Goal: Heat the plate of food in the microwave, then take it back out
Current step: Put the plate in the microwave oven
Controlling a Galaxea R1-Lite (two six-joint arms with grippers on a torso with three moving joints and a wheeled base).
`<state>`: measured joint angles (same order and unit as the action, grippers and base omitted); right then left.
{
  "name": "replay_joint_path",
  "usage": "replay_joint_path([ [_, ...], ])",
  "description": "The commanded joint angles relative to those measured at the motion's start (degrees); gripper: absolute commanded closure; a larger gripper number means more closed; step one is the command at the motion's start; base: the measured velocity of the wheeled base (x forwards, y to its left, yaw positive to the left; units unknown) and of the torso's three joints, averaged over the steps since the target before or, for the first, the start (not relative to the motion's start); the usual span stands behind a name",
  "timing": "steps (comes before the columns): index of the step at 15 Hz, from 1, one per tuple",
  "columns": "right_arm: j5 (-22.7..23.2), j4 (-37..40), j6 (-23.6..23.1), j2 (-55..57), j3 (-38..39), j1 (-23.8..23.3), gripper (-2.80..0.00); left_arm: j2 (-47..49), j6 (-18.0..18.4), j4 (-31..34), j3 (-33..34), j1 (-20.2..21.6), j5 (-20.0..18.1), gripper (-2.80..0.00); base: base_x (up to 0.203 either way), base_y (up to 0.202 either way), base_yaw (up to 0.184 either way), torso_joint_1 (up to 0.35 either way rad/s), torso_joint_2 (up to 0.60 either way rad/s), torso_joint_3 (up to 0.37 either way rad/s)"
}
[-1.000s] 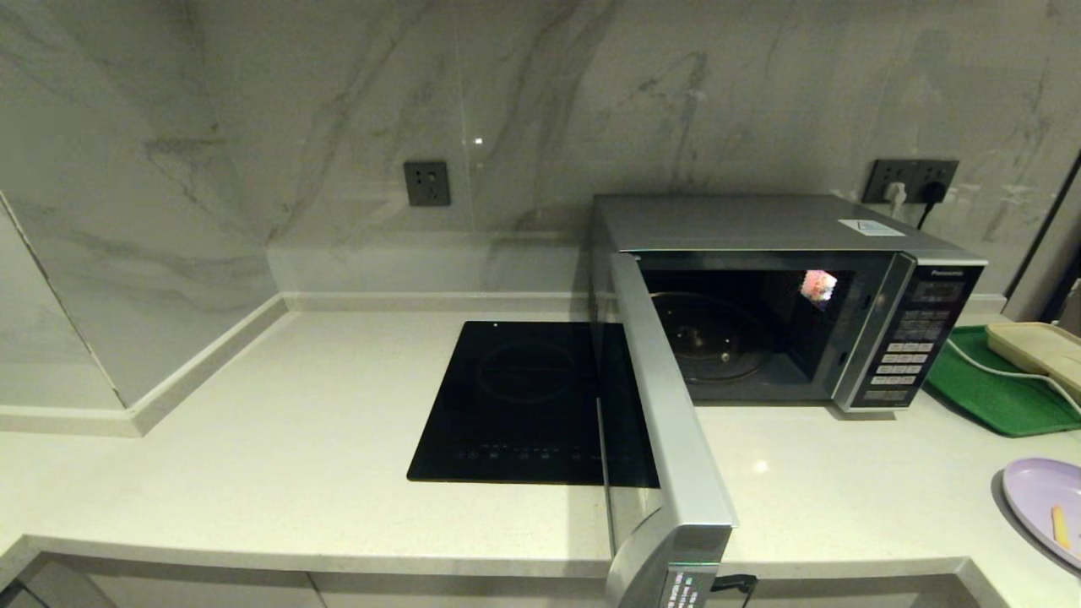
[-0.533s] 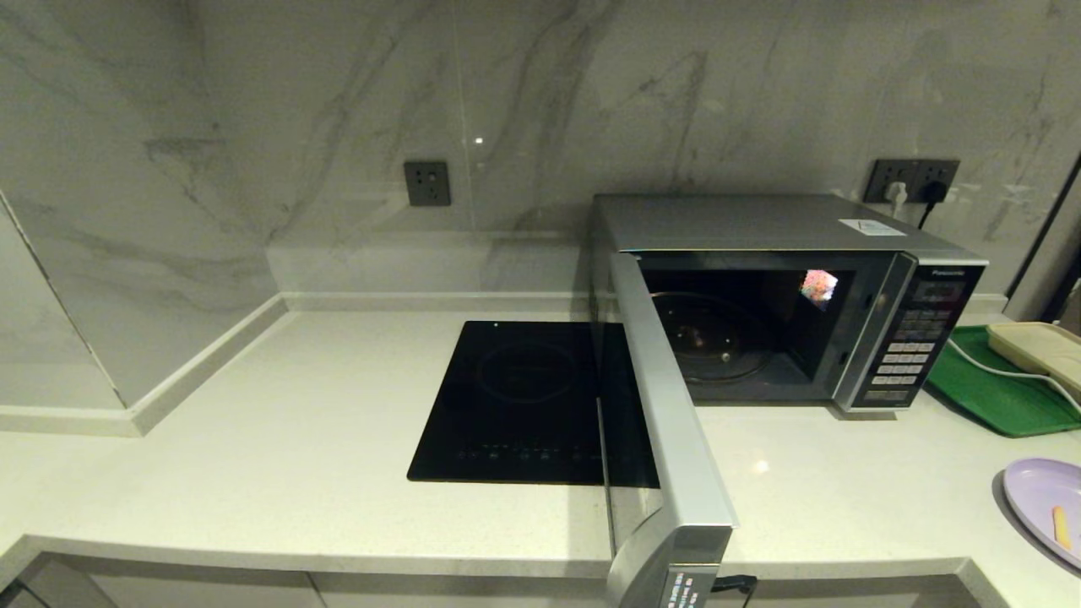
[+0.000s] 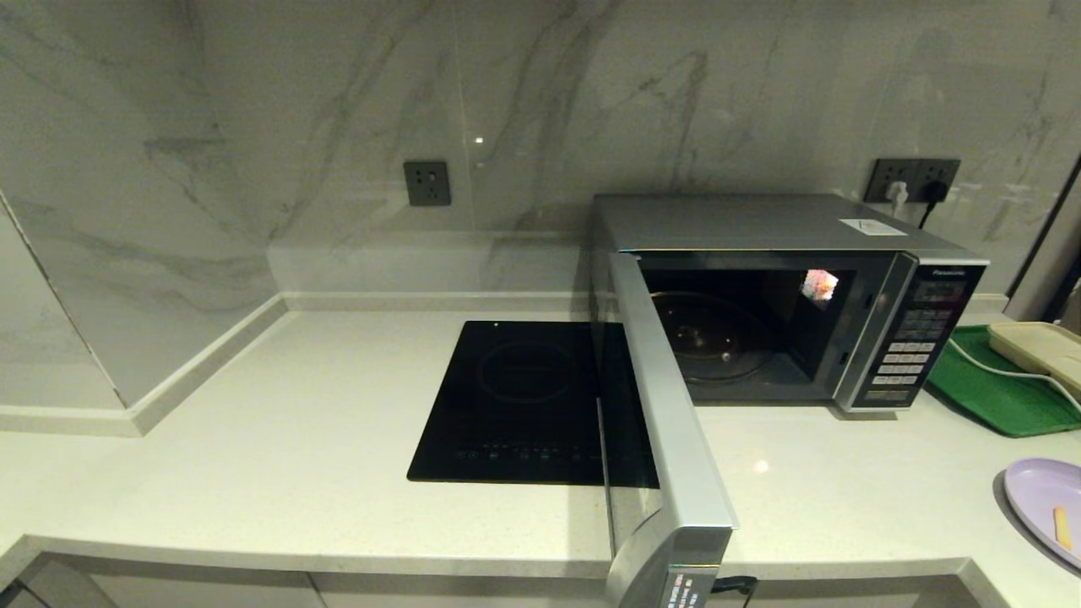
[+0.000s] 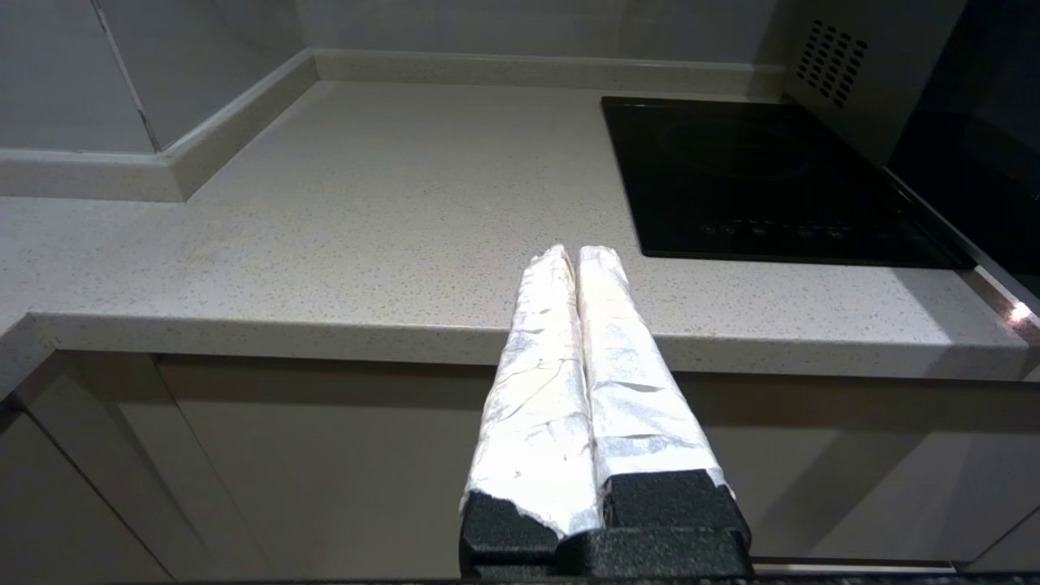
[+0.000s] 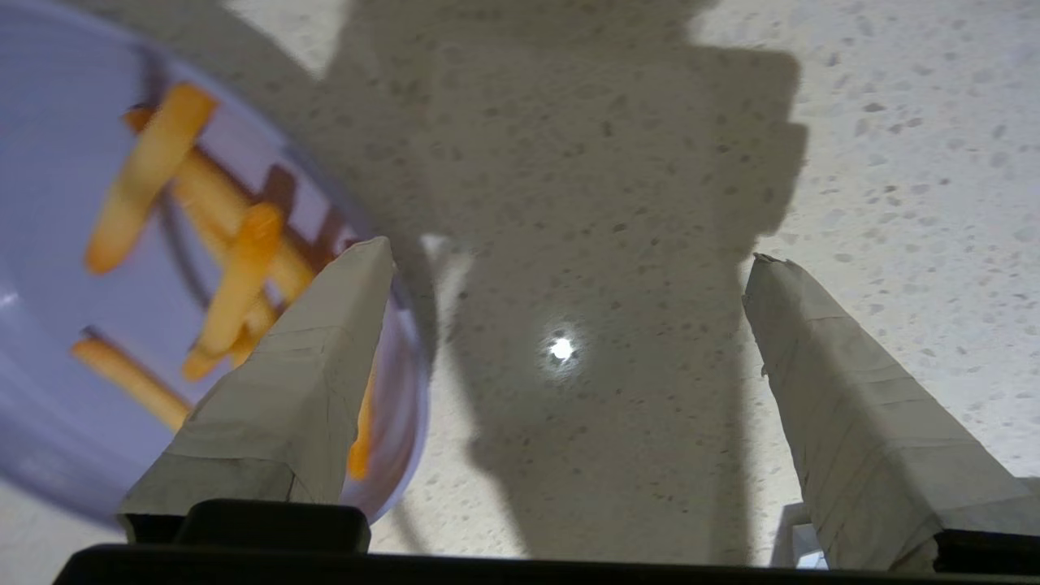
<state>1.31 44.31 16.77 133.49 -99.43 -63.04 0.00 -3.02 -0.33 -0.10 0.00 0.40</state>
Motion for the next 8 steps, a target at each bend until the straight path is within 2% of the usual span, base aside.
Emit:
replay_joint_path([
  [1, 1.3, 0.2, -0.5, -1.5, 0.2, 0.0, -2.80, 0.0, -0.1, 0.0, 0.0, 0.0, 0.0, 0.00, 0.000, 0.000, 0.000, 0.000, 0.00, 0.000],
  [8, 1.5, 0.6, -2.1, -2.8, 4.9, 1.3, -2.80, 0.0, -0.1, 0.0, 0.0, 0.0, 0.0, 0.00, 0.000, 0.000, 0.000, 0.000, 0.00, 0.000],
])
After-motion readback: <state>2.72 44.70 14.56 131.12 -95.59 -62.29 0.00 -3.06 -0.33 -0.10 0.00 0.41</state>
